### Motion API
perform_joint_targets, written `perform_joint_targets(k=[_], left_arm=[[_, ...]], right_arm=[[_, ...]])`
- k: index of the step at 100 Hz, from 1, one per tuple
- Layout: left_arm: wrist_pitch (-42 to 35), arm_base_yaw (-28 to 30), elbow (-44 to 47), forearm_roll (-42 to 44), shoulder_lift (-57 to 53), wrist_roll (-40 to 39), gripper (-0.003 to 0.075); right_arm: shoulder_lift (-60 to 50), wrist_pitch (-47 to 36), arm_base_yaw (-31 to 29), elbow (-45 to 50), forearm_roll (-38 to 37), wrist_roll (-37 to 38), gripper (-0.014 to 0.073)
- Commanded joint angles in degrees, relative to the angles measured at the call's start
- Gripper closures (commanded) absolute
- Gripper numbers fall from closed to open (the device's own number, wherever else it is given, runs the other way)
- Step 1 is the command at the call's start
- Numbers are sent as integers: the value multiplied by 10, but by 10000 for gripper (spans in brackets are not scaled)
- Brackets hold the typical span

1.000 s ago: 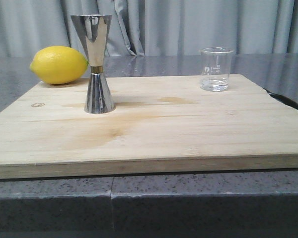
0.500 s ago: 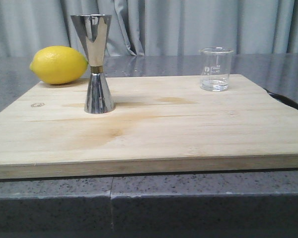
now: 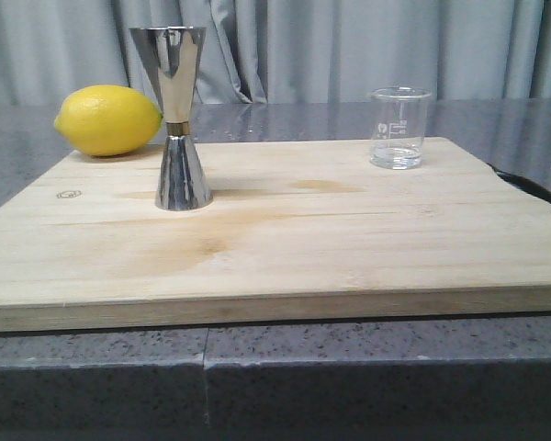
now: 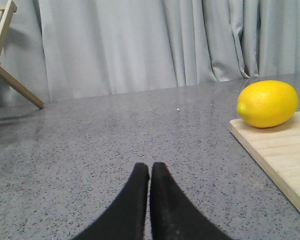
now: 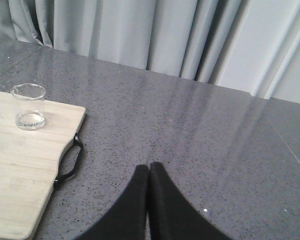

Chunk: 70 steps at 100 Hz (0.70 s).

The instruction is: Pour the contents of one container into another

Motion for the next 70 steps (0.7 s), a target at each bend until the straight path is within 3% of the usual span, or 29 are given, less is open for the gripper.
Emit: perform_joint_targets(k=[1,52,59,70], left_arm=[[-45,1,3,-1,-13,-4,739],[-45,1,3,-1,-13,-4,739],[-45,1,3,-1,-13,-4,739],[-45,1,3,-1,-13,-4,739]], right_arm=[[7,-42,-2,-11,-5,1,665],[-1,-63,-2,7,-3,1,665],[-18,-103,-2,41,13,1,665],[-51,-243,-2,129,64,1,665]])
